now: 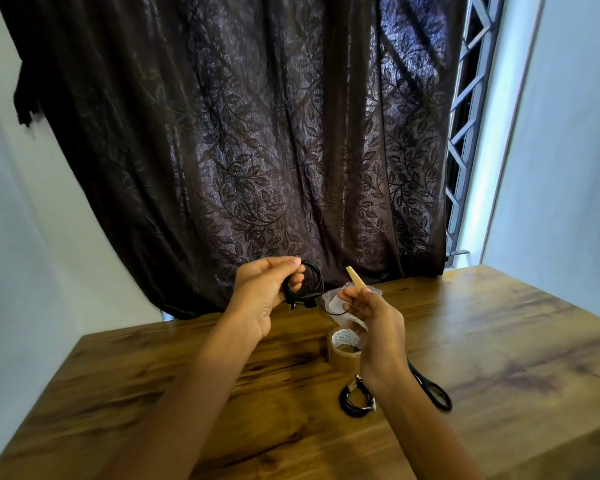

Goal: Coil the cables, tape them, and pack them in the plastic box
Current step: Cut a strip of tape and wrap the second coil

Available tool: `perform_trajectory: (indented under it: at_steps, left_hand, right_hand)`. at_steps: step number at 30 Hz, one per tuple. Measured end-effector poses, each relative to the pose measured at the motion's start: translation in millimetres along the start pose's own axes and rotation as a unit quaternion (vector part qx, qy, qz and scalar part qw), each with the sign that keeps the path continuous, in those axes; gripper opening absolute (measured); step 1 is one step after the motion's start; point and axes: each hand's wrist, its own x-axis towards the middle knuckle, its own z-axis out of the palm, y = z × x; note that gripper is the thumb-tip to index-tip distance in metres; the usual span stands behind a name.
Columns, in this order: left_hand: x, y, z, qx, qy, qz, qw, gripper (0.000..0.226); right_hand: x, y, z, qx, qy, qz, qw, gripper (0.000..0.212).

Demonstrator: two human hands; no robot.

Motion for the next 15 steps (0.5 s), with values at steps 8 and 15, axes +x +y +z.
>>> perform_trajectory:
  at_steps: [8, 15]
  left_hand:
    - [-3.8, -7.3, 4.8, -0.013, 0.032, 0.002, 0.999, 0.006]
    - [-11.3, -12.4, 7.6, -0.001, 0.005, -0.005, 1.000, 0.004]
  right_hand:
    - [-11.8, -8.0, 17.4, -0.091, -0.047, -0.178, 0.979, 0.028]
    - [-9.3, -4.5, 23.2, -0.165, -0.102, -0.244, 0.950, 0.031]
